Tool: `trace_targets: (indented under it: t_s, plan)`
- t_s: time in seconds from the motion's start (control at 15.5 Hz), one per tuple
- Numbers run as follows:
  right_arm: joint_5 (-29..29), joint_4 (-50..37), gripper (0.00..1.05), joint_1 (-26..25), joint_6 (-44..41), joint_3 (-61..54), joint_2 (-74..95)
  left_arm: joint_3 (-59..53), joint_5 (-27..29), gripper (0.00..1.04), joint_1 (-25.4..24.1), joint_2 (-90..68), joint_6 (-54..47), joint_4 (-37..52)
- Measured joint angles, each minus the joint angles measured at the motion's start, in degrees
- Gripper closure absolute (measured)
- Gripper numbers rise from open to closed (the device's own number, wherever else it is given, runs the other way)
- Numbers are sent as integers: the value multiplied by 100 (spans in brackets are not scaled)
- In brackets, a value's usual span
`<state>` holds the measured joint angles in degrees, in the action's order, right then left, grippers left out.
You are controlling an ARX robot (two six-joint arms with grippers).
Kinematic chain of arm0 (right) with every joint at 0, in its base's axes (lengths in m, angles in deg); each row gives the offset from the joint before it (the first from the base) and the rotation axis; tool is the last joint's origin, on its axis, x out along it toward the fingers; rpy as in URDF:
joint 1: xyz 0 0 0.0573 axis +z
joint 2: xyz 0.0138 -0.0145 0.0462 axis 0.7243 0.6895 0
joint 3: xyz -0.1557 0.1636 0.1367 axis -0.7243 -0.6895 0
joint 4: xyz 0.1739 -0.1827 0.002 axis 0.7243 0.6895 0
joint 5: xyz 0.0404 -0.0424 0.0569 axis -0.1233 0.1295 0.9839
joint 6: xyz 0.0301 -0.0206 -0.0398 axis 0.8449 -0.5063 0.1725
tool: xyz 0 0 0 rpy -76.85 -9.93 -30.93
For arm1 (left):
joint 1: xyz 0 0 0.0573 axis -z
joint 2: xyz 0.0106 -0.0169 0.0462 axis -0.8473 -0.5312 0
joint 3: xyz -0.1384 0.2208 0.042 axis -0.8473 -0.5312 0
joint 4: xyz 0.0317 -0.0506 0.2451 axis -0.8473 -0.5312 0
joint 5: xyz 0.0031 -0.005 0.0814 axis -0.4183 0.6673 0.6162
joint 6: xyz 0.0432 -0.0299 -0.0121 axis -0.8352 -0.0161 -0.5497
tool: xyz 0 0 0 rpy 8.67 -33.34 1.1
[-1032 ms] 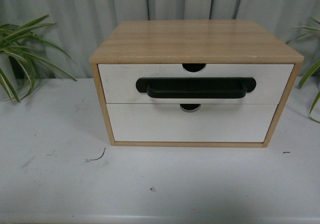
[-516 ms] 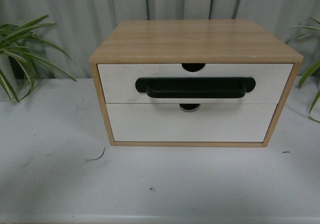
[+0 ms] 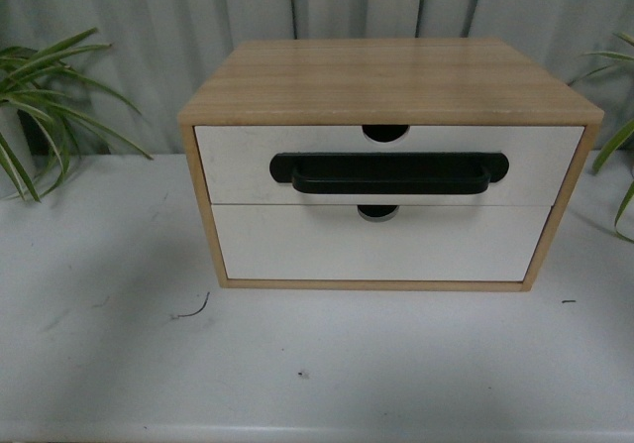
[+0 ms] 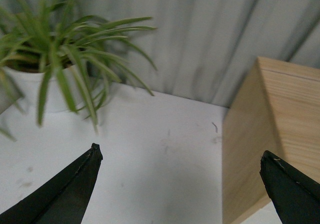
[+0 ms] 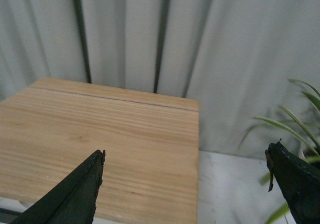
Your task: Pull drawer
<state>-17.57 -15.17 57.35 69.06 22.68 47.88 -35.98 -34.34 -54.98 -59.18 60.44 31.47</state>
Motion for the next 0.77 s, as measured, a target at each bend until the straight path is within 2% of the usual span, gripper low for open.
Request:
trace_targets:
  t_s: [0.13,0.19,0.26,0.39,0.52,0.65,0.77]
  plan:
    - [511,271,6,197,-1163,629,634,844,-643,7,374,-807,-662,-321]
    - [1204,682,6,262,-2575,732,710,1526,-1429,7,800,-1191,-1626,-953]
    - [1766,1213,6,203,-3969,758,704,2022,-1864,7,1217,-1364,-2594,-1738]
    - [2256,1899,6,94,-5379,761,702,2350,-2129,7,1617,-1578,-3438,-2487]
    - [2509,2485,6,-24,-6419,807,695,2546,-2293,7,1954,-1786,-4096,-3182]
    - [2623,3263,6,-260,-7956,955,704,2903,-2479,7,2345,-2087,-4769,-4022]
    - [2656,3814,6,-444,-8972,1163,817,3276,-2470,7,2555,-2437,-5152,-4446]
